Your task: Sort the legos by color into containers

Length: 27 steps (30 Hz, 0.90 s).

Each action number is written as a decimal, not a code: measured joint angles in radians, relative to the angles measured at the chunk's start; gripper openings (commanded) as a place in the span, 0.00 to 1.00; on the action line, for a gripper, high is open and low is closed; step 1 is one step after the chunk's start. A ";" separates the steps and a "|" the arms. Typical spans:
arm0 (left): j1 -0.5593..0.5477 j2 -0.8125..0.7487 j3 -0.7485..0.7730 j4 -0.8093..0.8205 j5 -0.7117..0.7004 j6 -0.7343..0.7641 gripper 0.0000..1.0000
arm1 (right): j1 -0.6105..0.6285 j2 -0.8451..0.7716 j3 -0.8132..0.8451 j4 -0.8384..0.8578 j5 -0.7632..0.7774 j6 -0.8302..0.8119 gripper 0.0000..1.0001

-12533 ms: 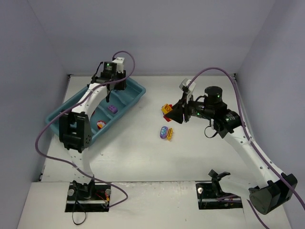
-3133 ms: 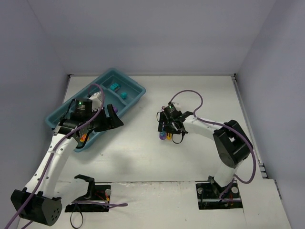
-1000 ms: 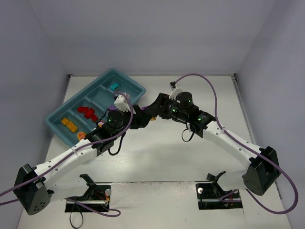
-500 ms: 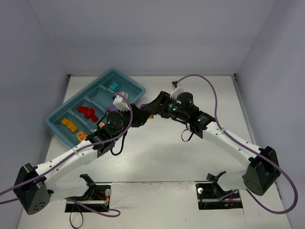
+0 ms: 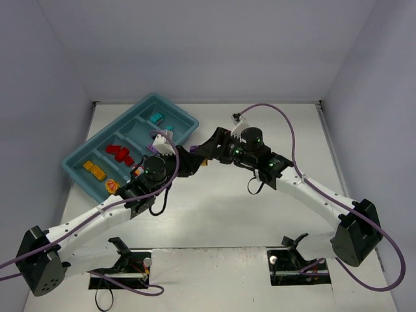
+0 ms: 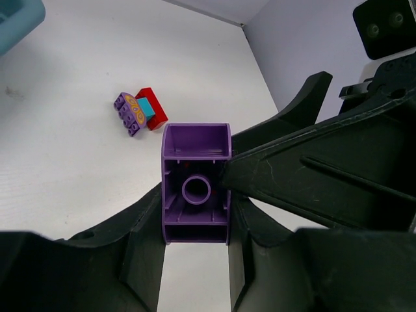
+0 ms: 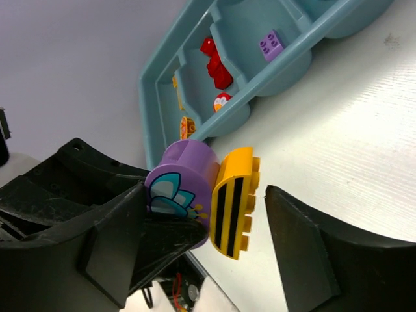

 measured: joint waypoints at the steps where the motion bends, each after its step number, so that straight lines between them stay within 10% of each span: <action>1: 0.000 -0.006 -0.006 -0.001 0.002 0.003 0.00 | -0.003 0.000 0.000 -0.008 -0.008 -0.006 0.72; 6: 0.005 -0.050 -0.051 -0.009 -0.016 0.011 0.00 | -0.055 -0.003 0.001 -0.056 -0.035 -0.046 0.87; 16: 0.024 -0.135 -0.065 -0.069 -0.010 0.079 0.00 | -0.171 -0.009 0.044 -0.136 -0.133 -0.237 0.81; 27: 0.264 -0.130 0.011 -0.137 0.446 0.187 0.00 | -0.182 -0.070 0.081 -0.195 -0.441 -0.628 0.81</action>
